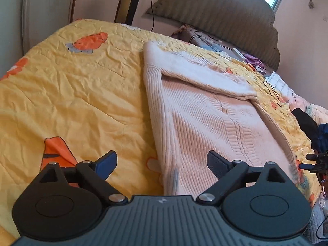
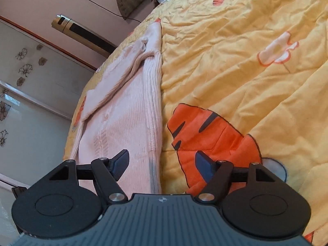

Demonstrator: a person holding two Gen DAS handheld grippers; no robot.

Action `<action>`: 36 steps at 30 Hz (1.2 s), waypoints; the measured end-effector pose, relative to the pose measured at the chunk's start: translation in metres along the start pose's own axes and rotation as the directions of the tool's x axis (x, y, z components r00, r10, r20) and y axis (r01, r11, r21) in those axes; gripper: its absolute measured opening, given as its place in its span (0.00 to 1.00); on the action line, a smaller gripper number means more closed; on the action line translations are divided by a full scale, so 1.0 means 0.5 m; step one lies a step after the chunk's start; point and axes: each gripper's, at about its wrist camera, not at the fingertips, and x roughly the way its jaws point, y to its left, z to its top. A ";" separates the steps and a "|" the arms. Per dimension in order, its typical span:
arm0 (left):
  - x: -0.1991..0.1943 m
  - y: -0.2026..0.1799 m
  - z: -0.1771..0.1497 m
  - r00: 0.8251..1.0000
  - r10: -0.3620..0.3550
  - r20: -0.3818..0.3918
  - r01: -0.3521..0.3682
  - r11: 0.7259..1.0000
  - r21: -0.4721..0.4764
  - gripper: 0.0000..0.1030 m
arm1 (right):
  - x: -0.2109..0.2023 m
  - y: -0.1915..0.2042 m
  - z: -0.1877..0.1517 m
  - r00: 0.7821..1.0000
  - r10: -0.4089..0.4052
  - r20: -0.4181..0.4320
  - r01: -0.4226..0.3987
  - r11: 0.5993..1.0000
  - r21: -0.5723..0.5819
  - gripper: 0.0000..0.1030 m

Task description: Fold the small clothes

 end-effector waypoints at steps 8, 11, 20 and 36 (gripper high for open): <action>0.096 -0.034 -0.039 0.990 0.112 -0.082 -0.111 0.994 0.022 0.92 | 0.093 0.068 -0.030 0.991 -0.099 -0.092 0.077 0.973 -0.217 0.43; 0.118 -0.071 -0.053 0.975 0.206 -0.083 -0.192 0.970 0.152 0.92 | 0.118 0.076 -0.036 0.986 -0.111 -0.121 0.079 0.967 -0.240 0.13; 0.137 -0.096 -0.065 0.966 0.242 -0.089 -0.221 0.955 0.196 0.92 | 0.125 0.069 -0.040 0.986 -0.112 -0.127 0.083 0.973 -0.216 0.23; 0.127 -0.107 -0.053 0.982 0.140 -0.124 -0.117 0.977 0.177 0.31 | 0.123 0.072 -0.040 0.986 -0.084 -0.143 0.057 0.982 -0.181 0.39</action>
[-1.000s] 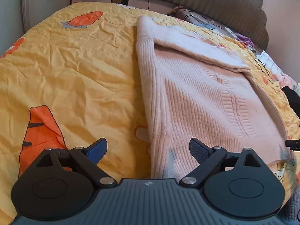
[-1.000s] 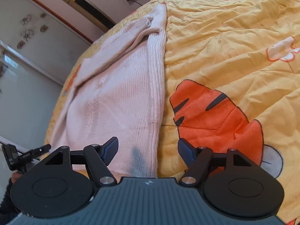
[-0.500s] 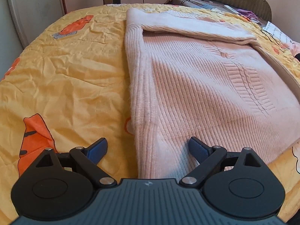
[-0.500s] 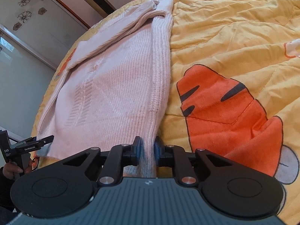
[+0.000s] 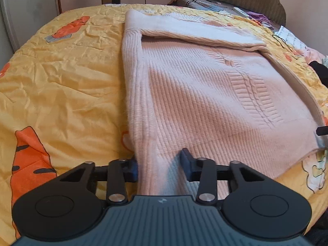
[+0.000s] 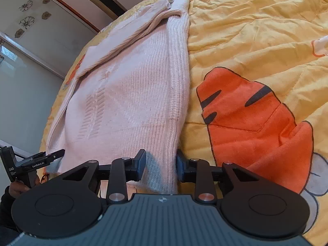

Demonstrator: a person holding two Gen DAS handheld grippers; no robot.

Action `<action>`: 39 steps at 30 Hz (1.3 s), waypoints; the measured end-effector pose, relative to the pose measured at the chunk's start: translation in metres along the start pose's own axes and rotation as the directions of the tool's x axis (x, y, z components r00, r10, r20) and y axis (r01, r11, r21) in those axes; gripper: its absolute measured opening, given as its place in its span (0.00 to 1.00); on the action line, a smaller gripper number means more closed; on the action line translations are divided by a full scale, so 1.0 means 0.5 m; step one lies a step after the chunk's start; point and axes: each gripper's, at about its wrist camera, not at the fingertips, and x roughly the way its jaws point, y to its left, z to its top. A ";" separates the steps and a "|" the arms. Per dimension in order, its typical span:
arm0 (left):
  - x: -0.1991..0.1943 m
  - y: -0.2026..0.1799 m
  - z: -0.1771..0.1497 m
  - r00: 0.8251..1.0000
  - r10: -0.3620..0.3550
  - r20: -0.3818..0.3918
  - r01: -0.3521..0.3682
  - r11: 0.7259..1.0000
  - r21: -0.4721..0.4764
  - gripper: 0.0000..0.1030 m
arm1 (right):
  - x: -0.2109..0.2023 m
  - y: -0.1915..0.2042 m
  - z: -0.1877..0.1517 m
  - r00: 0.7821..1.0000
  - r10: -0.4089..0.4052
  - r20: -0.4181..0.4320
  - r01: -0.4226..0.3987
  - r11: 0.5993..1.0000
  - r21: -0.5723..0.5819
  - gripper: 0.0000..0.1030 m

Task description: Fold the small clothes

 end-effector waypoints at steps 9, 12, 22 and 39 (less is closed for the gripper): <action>-0.015 0.065 0.013 0.980 -0.199 0.004 0.194 0.949 -0.250 0.12 | -0.008 -0.014 -0.011 0.996 0.093 -0.005 -0.093 0.994 0.048 0.14; -0.029 0.077 0.023 0.972 -0.231 0.033 0.231 0.932 -0.281 0.11 | -0.027 -0.027 -0.009 0.982 0.184 0.050 -0.188 0.975 0.114 0.14; -0.045 0.151 0.045 0.886 -0.418 0.203 0.462 0.744 -0.482 0.12 | -0.060 -0.048 0.008 0.930 0.325 0.173 -0.358 0.907 0.221 0.14; 0.070 0.224 0.333 0.838 -0.388 0.383 0.545 0.622 -0.562 0.11 | -0.021 -0.050 0.308 0.763 0.482 0.429 -0.600 0.776 0.195 0.15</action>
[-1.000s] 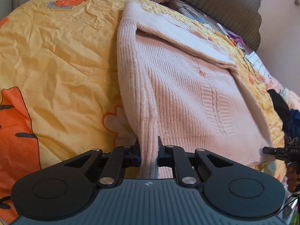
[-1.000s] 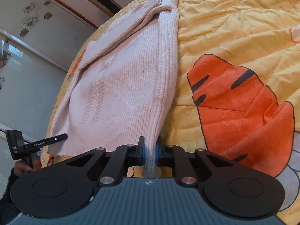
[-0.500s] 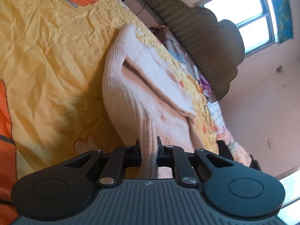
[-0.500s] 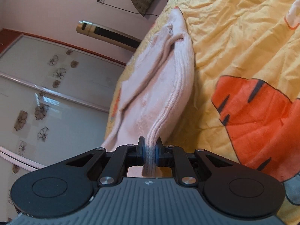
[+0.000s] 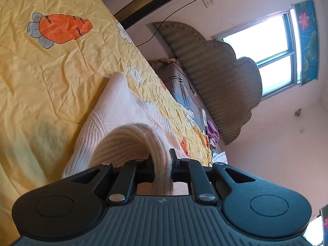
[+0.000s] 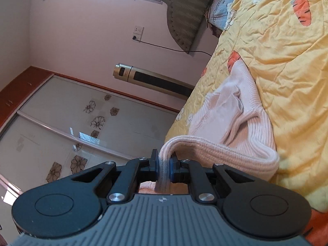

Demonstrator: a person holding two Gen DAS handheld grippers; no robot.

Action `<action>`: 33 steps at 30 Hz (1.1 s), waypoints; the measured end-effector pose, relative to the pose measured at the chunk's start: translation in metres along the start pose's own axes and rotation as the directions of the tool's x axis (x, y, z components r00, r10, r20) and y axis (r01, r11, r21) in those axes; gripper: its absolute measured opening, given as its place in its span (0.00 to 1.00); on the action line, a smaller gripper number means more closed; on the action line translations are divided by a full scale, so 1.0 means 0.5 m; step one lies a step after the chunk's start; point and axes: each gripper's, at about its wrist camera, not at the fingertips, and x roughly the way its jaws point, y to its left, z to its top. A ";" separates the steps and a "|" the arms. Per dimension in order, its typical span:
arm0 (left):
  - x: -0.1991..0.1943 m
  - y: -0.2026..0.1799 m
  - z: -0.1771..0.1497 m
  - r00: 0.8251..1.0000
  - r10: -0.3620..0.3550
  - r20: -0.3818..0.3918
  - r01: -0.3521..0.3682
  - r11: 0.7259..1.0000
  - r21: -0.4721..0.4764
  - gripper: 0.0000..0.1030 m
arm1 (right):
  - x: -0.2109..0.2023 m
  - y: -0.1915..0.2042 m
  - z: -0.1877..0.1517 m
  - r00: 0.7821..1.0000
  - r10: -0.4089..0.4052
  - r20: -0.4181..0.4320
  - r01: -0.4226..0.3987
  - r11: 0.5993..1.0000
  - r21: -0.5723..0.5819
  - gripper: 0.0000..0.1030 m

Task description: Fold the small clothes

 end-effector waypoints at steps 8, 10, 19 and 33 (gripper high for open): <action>0.132 0.022 0.102 0.998 0.069 -0.010 -0.069 0.997 -0.034 0.11 | 0.114 -0.046 0.110 1.000 -0.031 0.006 0.031 0.999 0.011 0.15; 0.159 0.013 0.122 0.997 0.074 -0.011 -0.074 0.997 -0.023 0.11 | 0.154 -0.050 0.143 0.999 -0.042 -0.004 0.042 0.999 0.003 0.15; 0.301 0.085 0.219 0.986 0.165 0.014 -0.158 0.962 -0.222 0.11 | 0.292 -0.115 0.268 0.992 -0.122 0.018 0.120 0.991 0.063 0.15; 0.305 0.072 0.254 0.988 0.136 0.075 -0.125 0.982 -0.145 0.74 | 0.354 -0.208 0.313 0.979 -0.195 0.059 0.178 0.961 0.212 0.73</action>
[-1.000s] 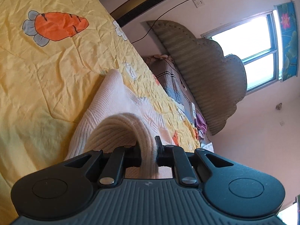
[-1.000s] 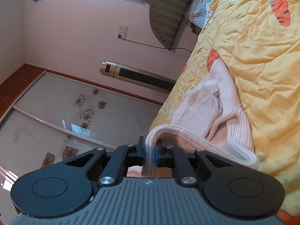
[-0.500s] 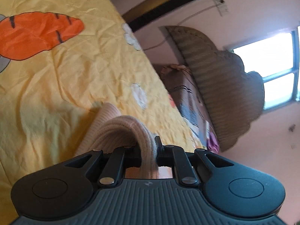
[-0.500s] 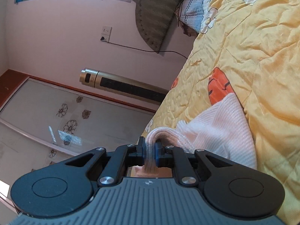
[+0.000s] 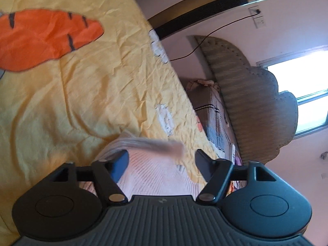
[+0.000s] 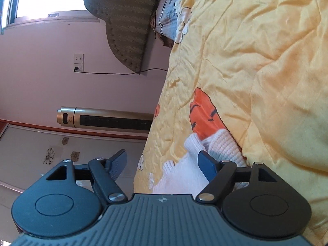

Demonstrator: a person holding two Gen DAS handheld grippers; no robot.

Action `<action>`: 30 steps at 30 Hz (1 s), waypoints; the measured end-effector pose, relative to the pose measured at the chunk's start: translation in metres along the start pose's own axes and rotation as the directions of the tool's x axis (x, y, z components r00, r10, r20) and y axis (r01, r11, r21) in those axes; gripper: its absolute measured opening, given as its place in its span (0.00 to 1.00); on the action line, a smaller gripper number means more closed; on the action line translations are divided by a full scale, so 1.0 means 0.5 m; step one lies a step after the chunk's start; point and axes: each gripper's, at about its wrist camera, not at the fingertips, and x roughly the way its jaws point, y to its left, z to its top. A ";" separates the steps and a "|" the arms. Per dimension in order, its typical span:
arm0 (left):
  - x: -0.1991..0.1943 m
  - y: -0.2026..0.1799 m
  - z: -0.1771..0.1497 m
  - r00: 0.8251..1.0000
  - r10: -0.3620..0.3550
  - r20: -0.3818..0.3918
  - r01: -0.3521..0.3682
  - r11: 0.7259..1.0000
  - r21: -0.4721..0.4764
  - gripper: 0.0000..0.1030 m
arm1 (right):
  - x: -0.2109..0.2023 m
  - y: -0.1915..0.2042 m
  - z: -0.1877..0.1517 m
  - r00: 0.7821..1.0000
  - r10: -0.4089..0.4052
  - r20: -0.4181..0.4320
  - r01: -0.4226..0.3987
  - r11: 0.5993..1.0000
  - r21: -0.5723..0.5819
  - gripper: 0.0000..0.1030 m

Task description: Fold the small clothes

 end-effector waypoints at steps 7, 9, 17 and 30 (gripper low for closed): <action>0.024 -0.061 -0.051 0.933 0.321 0.164 -0.361 0.832 0.422 0.74 | 0.004 0.090 -0.024 0.943 -0.328 0.059 0.317 0.831 -0.456 0.73; 0.057 -0.053 -0.068 0.930 0.344 0.126 -0.362 0.808 0.465 0.74 | 0.029 0.086 -0.040 0.915 -0.399 0.057 0.367 0.765 -0.529 0.70; 0.123 -0.076 -0.098 0.904 0.417 0.098 -0.399 0.737 0.546 0.74 | 0.105 0.100 -0.063 0.874 -0.480 0.074 0.403 0.633 -0.661 0.69; 0.141 -0.068 -0.106 0.897 0.427 0.115 -0.414 0.718 0.560 0.77 | 0.107 0.143 -0.060 0.894 -0.417 0.165 0.398 0.569 -0.720 0.61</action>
